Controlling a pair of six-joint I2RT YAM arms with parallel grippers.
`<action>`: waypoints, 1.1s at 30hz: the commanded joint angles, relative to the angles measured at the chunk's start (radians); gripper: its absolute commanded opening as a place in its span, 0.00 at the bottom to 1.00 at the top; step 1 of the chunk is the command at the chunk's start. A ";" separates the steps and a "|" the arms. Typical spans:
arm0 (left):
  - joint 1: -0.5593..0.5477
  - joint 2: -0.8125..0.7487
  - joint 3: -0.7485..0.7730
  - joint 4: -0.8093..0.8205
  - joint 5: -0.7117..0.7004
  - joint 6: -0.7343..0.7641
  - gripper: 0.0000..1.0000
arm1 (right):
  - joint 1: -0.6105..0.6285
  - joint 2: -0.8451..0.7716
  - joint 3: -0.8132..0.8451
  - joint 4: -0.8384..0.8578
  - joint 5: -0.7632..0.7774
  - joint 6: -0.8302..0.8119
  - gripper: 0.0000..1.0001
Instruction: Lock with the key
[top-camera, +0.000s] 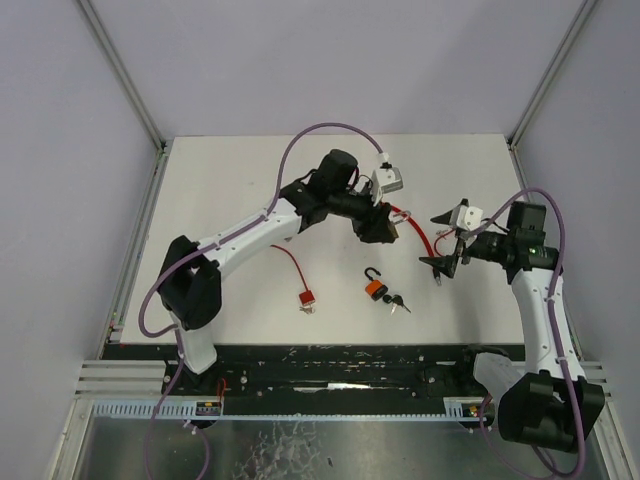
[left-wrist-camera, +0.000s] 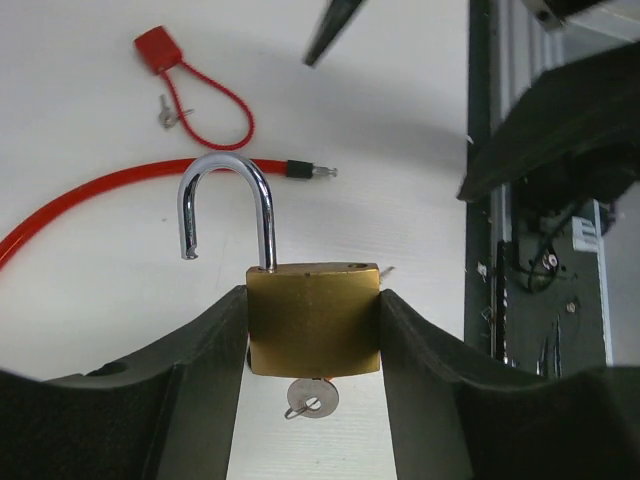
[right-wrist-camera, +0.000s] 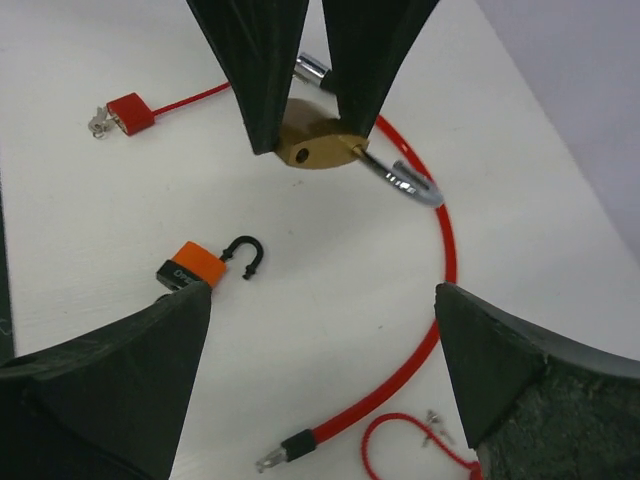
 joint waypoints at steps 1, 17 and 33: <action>0.008 0.030 0.042 -0.151 0.186 0.216 0.00 | 0.006 0.024 0.102 -0.215 -0.098 -0.438 1.00; -0.003 -0.005 -0.174 -0.087 0.384 0.327 0.00 | 0.099 0.008 -0.112 -0.140 -0.100 -0.560 0.90; -0.044 -0.005 -0.177 -0.087 0.401 0.357 0.00 | 0.207 0.062 -0.157 -0.051 -0.013 -0.515 0.64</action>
